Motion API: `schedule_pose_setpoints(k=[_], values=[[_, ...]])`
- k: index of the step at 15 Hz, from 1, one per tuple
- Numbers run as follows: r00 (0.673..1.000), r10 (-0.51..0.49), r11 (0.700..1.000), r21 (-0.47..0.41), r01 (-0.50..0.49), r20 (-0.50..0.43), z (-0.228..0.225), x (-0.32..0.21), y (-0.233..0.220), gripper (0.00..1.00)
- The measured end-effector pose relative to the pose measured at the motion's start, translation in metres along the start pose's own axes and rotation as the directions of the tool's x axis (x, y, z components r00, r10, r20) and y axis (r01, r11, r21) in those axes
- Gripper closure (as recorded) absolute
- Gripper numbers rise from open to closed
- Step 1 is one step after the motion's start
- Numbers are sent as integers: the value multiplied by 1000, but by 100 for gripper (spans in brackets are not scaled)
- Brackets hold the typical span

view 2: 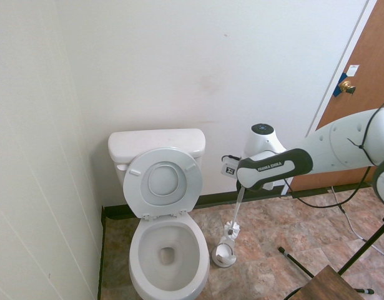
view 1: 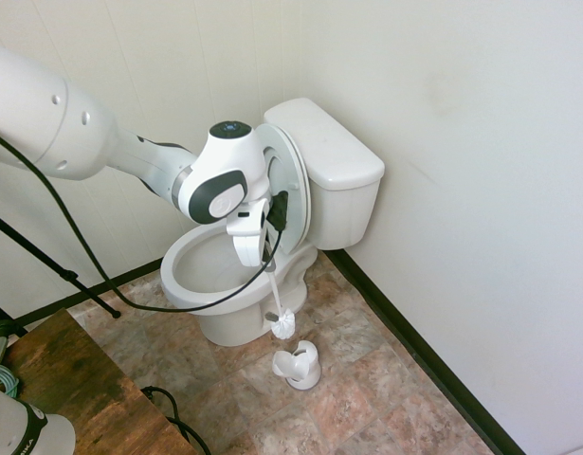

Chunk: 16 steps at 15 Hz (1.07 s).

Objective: Clean the toilet

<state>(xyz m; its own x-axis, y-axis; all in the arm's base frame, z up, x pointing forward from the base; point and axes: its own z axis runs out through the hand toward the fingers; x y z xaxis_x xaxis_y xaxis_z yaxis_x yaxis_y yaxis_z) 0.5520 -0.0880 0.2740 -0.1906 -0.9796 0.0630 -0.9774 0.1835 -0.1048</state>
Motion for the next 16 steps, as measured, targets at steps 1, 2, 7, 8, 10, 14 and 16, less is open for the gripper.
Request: schedule_pose_setpoints(k=[1, 2, 7, 8, 10, 14, 16], values=[[1000, 5, 1000, -12, -5, 2, 15, 3, -3, 100], [1000, 8, 1000, -22, -8, 6, 30, 7, -6, 100], [999, 24, 997, -71, -22, 28, 109, 22, -35, 100], [999, 28, 997, -74, -25, 35, 121, 24, -41, 100], [999, 36, 996, -79, -32, 40, 137, 33, -50, 100], [998, 46, 995, -89, -42, 47, 152, 41, -54, 100], [998, 47, 994, -97, -42, 49, 157, 41, -52, 100]])
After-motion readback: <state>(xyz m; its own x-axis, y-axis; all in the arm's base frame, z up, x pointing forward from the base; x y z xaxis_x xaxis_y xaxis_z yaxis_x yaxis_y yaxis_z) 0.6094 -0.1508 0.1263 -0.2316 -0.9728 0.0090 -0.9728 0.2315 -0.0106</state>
